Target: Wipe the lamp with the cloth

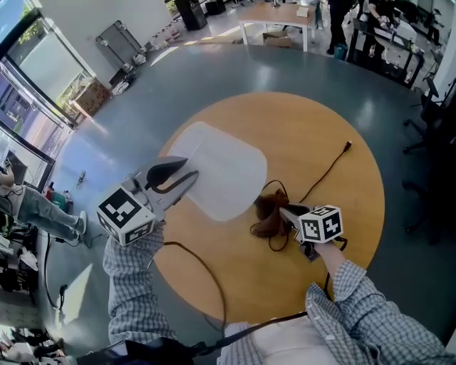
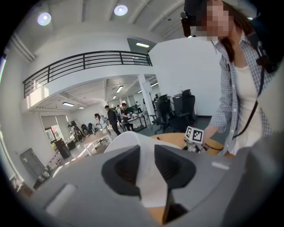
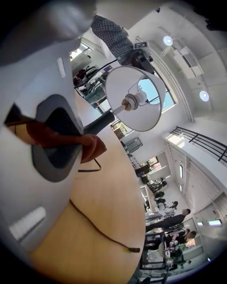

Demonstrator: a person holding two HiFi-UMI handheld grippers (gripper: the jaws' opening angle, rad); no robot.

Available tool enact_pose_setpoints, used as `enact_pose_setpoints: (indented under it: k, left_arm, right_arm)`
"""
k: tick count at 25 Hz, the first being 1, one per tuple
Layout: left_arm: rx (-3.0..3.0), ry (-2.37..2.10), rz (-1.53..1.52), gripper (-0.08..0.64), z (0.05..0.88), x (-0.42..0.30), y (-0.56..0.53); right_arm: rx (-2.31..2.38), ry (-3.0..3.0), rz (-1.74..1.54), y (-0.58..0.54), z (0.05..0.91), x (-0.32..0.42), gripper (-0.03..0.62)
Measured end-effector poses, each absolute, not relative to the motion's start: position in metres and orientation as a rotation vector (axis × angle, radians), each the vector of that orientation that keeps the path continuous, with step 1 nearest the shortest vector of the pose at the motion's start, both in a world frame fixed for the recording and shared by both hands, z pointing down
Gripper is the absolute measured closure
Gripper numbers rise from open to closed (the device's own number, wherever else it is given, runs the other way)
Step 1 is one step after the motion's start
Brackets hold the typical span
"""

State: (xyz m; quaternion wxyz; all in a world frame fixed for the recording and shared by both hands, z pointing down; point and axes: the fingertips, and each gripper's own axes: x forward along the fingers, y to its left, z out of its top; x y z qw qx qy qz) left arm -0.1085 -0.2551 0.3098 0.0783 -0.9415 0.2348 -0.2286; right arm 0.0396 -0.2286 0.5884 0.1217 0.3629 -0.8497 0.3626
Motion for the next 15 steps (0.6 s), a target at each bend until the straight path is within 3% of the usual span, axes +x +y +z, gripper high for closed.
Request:
enact_pose_setpoints:
  k: [5, 15]
  left_arm:
    - [-2.821, 0.718, -0.68, 0.457, 0.307, -0.107, -0.263]
    - [-2.815, 0.718, -0.681, 0.456, 0.305, -0.113, -0.267]
  right_arm:
    - [1.043, -2.57, 1.054, -0.238, 0.563, 0.027, 0.541]
    - [0.847, -2.854, 0.727, -0.25, 0.476, -0.065, 0.541]
